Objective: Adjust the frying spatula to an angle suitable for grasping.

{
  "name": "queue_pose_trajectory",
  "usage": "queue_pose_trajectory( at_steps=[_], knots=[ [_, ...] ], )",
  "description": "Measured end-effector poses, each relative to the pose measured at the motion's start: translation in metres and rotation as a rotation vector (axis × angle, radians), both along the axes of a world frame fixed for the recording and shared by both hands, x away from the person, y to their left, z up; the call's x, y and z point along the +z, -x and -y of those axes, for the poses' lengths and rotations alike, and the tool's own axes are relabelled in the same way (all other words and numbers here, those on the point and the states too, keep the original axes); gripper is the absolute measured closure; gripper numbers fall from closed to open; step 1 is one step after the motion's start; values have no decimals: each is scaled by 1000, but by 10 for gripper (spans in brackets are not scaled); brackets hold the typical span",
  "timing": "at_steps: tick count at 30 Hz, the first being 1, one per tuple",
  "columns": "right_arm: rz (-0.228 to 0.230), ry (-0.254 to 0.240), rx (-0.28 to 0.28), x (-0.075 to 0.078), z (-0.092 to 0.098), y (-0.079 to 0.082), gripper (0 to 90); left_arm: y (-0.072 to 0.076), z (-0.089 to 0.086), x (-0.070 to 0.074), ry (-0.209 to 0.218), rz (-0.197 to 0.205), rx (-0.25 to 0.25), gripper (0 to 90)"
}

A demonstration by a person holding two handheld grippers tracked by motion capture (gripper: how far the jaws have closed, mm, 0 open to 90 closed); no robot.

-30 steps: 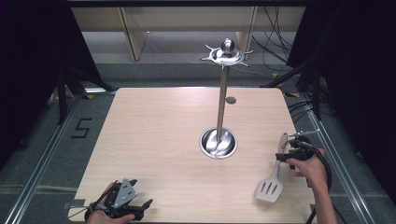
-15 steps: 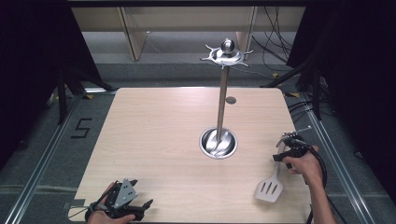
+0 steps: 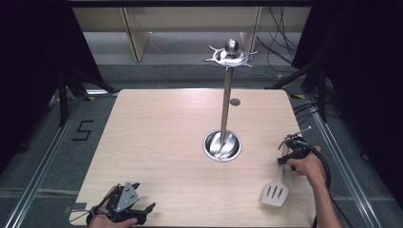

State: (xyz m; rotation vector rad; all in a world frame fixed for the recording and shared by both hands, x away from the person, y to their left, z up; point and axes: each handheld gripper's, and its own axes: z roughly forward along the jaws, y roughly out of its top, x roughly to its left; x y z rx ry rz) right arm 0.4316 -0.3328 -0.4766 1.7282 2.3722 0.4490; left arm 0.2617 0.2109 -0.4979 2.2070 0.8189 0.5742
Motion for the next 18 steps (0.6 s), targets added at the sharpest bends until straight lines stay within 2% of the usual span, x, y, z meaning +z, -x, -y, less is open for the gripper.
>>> queue_pose_trajectory(
  at_steps=[3,4,8,10,12,13,16,17,18],
  knots=[
    [-16,14,-27,0,-6,-1,519,0,0,0,-1,-1,0,159],
    [-14,21,25,1,-9,-4,558,0,0,0,0,0,-1,159],
    [-11,22,54,1,-16,-5,615,0,-1,1,-2,2,1,159],
    [-30,18,110,2,-24,-6,668,0,-2,1,-2,3,1,159],
    [-23,26,124,1,-27,-6,685,0,-1,1,2,0,0,159],
    [-43,40,156,2,-33,-7,712,0,-1,1,4,1,0,159],
    [-28,49,231,0,-37,-7,742,0,-1,1,3,0,1,159],
    [-51,46,224,2,-42,-6,751,0,-2,1,3,2,2,159],
    [-54,55,246,2,-43,-6,756,0,-2,2,2,3,2,159]
  ],
)
